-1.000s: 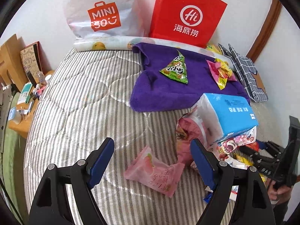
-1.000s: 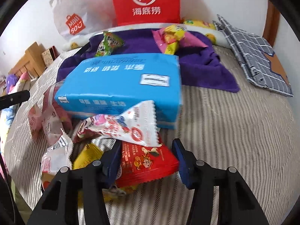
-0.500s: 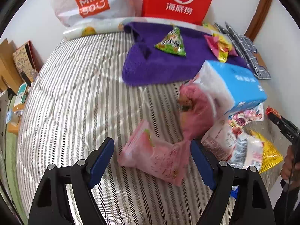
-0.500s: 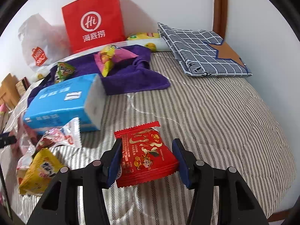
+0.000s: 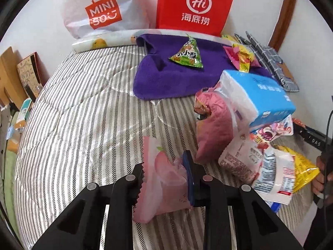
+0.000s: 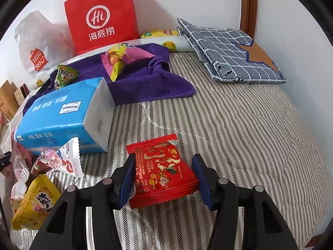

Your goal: Organize snacks

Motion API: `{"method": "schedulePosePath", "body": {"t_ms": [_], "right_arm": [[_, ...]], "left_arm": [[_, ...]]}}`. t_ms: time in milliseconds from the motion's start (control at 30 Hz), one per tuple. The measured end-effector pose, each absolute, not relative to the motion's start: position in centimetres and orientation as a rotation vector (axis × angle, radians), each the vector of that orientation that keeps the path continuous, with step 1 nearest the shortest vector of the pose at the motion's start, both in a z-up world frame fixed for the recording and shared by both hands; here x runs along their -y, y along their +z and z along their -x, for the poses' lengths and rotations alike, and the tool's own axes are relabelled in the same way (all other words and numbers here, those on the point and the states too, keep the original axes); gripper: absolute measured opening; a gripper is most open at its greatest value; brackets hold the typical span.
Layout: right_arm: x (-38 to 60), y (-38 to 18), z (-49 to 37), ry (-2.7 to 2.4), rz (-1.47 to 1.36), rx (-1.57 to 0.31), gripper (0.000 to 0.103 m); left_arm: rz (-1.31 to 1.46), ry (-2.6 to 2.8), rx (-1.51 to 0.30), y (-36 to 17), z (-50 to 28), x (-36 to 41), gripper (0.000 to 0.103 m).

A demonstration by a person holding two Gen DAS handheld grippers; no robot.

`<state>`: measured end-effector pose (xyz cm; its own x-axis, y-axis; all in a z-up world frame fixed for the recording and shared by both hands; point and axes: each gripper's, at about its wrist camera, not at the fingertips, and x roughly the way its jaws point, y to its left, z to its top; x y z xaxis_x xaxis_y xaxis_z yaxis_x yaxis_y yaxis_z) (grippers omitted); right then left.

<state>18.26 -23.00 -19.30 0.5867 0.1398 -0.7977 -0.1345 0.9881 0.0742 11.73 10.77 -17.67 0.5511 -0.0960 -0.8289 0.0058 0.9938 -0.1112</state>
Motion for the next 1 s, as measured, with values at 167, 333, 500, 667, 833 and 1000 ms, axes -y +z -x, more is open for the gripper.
{"method": "schedulePosePath", "body": {"t_ms": [167,333,500,667,833,1000], "right_arm": [[22.9,-19.3,-18.2,0.179,-0.005,-0.935,0.06],[22.4,-19.4,-18.3,0.195,0.011,-0.94,0.066],[22.7,-19.4,-18.2,0.204,-0.008,-0.936,0.066],[23.2,-19.1,-18.1,0.208,-0.038,-0.933,0.066],[23.2,-18.8,-18.1,0.204,-0.043,-0.921,0.066],[22.7,-18.4,-18.3,0.202,-0.012,-0.887,0.048]], "left_arm": [[0.089,-0.086,-0.974,-17.9,-11.3,-10.5,0.052],[0.057,-0.069,-0.961,-17.9,-9.7,-11.0,0.064],[0.074,-0.06,-0.945,-17.8,-8.3,-11.5,0.041],[0.056,-0.075,-0.937,-17.5,-7.8,-11.0,0.027],[0.088,-0.097,-0.92,-16.7,-9.1,-10.9,0.027],[0.128,-0.074,-0.954,-17.6,-11.6,-10.9,0.027]]}}
